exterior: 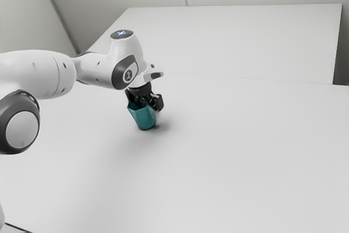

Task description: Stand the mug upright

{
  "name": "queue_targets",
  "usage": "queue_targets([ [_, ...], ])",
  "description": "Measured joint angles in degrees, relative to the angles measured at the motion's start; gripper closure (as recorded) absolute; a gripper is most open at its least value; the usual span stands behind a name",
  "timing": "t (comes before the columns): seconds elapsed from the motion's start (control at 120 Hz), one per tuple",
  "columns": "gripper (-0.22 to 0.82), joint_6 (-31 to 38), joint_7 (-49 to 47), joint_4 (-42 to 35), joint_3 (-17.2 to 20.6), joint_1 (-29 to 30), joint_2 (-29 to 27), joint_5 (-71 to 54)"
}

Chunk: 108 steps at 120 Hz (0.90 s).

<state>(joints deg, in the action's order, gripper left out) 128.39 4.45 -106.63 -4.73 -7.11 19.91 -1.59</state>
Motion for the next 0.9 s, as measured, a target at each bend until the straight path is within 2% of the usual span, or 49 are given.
queue_targets([
  [0.225,0.06,-0.1,0.0,0.4,0.0,-0.1,-2.4,-0.3],
  [0.583,0.01,-2.0,-0.2,0.4,0.0,-0.2,-10.2,-1.7],
  [0.725,0.01,-5.7,-0.3,0.5,-0.1,-0.4,-14.9,-2.0],
  [0.9,0.00,-14.1,-0.4,3.6,-0.8,-0.3,-19.2,-2.1],
])
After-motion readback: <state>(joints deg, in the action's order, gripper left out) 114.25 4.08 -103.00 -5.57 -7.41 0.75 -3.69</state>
